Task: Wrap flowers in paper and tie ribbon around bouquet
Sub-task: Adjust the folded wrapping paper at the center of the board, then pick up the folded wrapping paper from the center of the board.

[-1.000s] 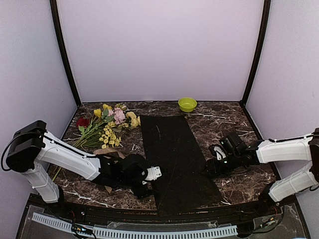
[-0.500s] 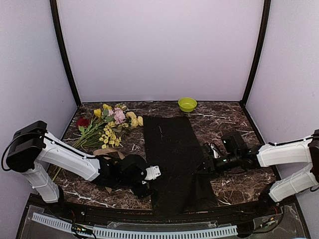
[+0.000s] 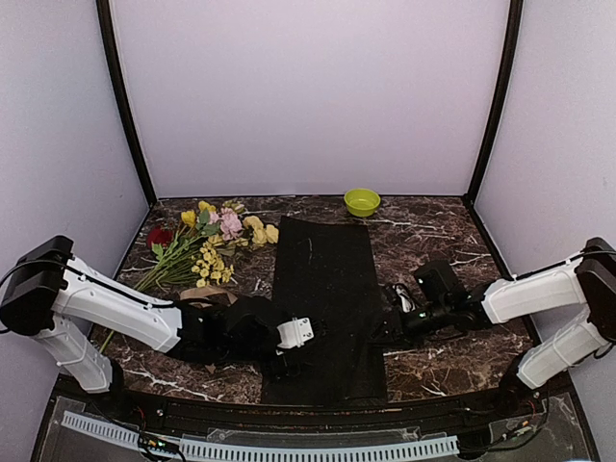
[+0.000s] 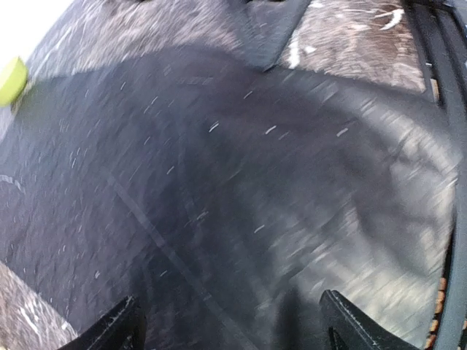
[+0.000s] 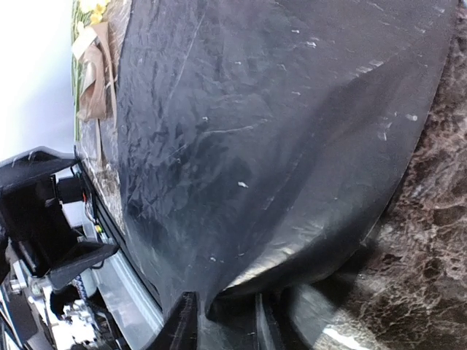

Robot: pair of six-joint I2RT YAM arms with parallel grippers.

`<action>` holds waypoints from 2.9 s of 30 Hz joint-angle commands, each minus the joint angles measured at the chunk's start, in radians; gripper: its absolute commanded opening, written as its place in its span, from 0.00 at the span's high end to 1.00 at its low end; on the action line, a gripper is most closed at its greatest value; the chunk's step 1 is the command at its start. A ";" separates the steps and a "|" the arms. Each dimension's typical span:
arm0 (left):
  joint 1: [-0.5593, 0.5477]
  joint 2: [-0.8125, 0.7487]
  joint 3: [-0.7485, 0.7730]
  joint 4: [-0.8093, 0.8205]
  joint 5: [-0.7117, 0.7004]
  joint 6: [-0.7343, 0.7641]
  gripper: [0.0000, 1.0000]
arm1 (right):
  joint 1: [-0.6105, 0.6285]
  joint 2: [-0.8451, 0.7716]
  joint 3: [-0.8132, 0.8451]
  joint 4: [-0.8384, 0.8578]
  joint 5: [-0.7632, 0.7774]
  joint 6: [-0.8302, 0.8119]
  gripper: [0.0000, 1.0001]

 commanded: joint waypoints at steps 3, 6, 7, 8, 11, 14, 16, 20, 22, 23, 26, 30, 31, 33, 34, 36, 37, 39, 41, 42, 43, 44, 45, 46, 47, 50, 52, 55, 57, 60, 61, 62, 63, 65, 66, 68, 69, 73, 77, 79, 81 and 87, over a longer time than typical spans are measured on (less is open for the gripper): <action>-0.097 -0.069 0.059 0.023 -0.020 0.101 0.15 | 0.021 0.025 0.022 0.064 0.047 0.042 0.89; -0.126 -0.052 0.103 -0.039 0.029 0.087 0.14 | 0.026 0.041 0.018 0.097 0.042 0.061 0.96; -0.147 -0.041 0.112 -0.059 0.023 0.090 0.13 | 0.029 0.045 0.019 0.107 0.038 0.067 0.97; -0.161 -0.029 0.121 -0.074 0.018 0.097 0.12 | 0.031 0.050 0.019 0.117 0.036 0.072 0.97; -0.202 0.015 0.130 -0.100 0.019 0.127 0.09 | 0.044 0.063 0.033 0.133 0.034 0.074 0.98; -0.218 0.060 0.150 -0.124 -0.010 0.142 0.07 | 0.056 0.079 0.055 0.132 0.031 0.078 1.00; -0.221 0.084 0.169 -0.146 -0.018 0.152 0.07 | 0.057 0.080 0.071 0.101 0.034 0.072 1.00; -0.222 0.078 0.169 -0.185 -0.066 0.145 0.06 | 0.058 0.026 0.127 -0.120 0.178 -0.016 0.82; -0.219 0.043 0.135 -0.185 -0.075 0.127 0.06 | 0.058 -0.017 0.142 -0.237 0.269 -0.052 0.74; -0.218 0.022 0.116 -0.185 -0.075 0.115 0.06 | 0.058 -0.034 0.146 -0.287 0.307 -0.064 0.70; -0.196 -0.046 0.059 -0.207 -0.098 0.026 0.05 | 0.050 -0.065 0.132 -0.356 0.359 -0.081 0.60; -0.127 -0.147 -0.021 -0.268 -0.130 -0.103 0.05 | 0.043 -0.028 0.120 -0.341 0.345 -0.088 0.51; -0.118 -0.169 -0.042 -0.282 -0.143 -0.120 0.05 | 0.043 -0.012 0.120 -0.331 0.338 -0.090 0.50; -0.109 -0.211 -0.072 -0.313 -0.169 -0.141 0.05 | 0.043 0.020 0.118 -0.301 0.314 -0.088 0.48; -0.107 -0.227 -0.071 -0.328 -0.169 -0.157 0.05 | 0.044 0.037 0.117 -0.280 0.297 -0.085 0.47; -0.099 -0.241 -0.078 -0.327 -0.160 -0.170 0.05 | 0.048 0.064 0.114 -0.243 0.270 -0.076 0.47; -0.095 -0.236 -0.073 -0.338 -0.157 -0.182 0.05 | 0.051 0.074 0.113 -0.226 0.257 -0.071 0.47; -0.083 -0.196 -0.047 -0.367 -0.146 -0.209 0.06 | 0.065 0.091 0.113 -0.194 0.243 -0.060 0.46; -0.077 -0.136 -0.019 -0.388 -0.119 -0.231 0.06 | 0.076 0.102 0.112 -0.151 0.218 -0.044 0.46; -0.077 -0.106 -0.012 -0.383 -0.097 -0.243 0.07 | 0.078 0.107 0.108 -0.116 0.205 -0.034 0.45; -0.076 -0.078 -0.012 -0.369 -0.066 -0.259 0.08 | 0.079 0.110 0.105 -0.092 0.193 -0.022 0.45; -0.077 -0.055 -0.015 -0.352 -0.037 -0.275 0.08 | 0.081 0.113 0.103 -0.067 0.181 -0.011 0.45; -0.077 -0.036 -0.021 -0.329 -0.012 -0.295 0.09 | 0.082 0.114 0.100 -0.046 0.173 -0.001 0.45; -0.077 -0.025 -0.031 -0.306 -0.003 -0.313 0.09 | 0.083 0.114 0.098 -0.022 0.165 0.010 0.45; -0.077 -0.018 -0.042 -0.284 0.004 -0.331 0.09 | 0.084 0.115 0.095 0.002 0.155 0.021 0.45; -0.078 -0.013 -0.059 -0.235 0.023 -0.347 0.09 | 0.096 0.133 0.089 0.091 0.143 0.038 0.45; -0.078 -0.013 -0.060 -0.222 0.027 -0.347 0.09 | 0.106 0.161 0.093 0.147 0.143 0.038 0.45; -0.077 -0.014 -0.066 -0.219 0.027 -0.340 0.09 | 0.128 0.191 0.114 0.192 0.065 0.103 0.46; -0.077 -0.017 -0.070 -0.218 0.026 -0.338 0.10 | 0.140 0.225 0.131 0.205 0.062 0.110 0.47; -0.076 -0.023 -0.079 -0.213 0.026 -0.335 0.10 | 0.155 0.232 0.156 0.210 0.064 0.113 0.58; -0.077 -0.027 -0.082 -0.210 0.026 -0.333 0.10 | 0.159 0.231 0.161 0.210 0.065 0.114 0.61; -0.078 -0.031 -0.085 -0.207 0.027 -0.328 0.10 | 0.160 0.230 0.166 0.209 0.066 0.115 0.68; -0.077 -0.038 -0.085 -0.204 0.024 -0.320 0.10 | 0.162 0.228 0.170 0.210 0.068 0.118 0.77; -0.080 -0.060 -0.085 -0.194 0.019 -0.292 0.10 | 0.164 0.223 0.174 0.209 0.068 0.124 0.90; -0.086 -0.078 -0.086 -0.181 0.008 -0.271 0.10 | 0.166 0.220 0.177 0.206 0.070 0.125 0.96; -0.109 -0.119 -0.088 -0.141 -0.024 -0.213 0.10 | 0.169 0.211 0.184 0.195 0.075 0.126 1.00; -0.122 -0.143 -0.083 -0.126 -0.040 -0.181 0.10 | 0.170 0.206 0.191 0.186 0.080 0.126 1.00; -0.179 -0.183 -0.039 -0.100 -0.095 -0.100 0.10 | 0.176 0.164 0.217 0.152 0.098 0.129 1.00; -0.232 -0.177 -0.007 -0.070 -0.136 -0.050 0.08 | 0.189 0.107 0.241 0.117 0.142 0.144 1.00; -0.253 -0.160 0.000 -0.058 -0.157 -0.025 0.07 | 0.201 0.078 0.255 0.096 0.142 0.144 1.00; -0.261 -0.139 0.000 -0.044 -0.181 -0.008 0.07 | 0.212 0.042 0.269 0.068 0.142 0.144 1.00; -0.263 -0.087 0.024 -0.016 -0.403 0.008 0.10 | 0.241 -0.008 0.309 -0.015 0.231 0.129 1.00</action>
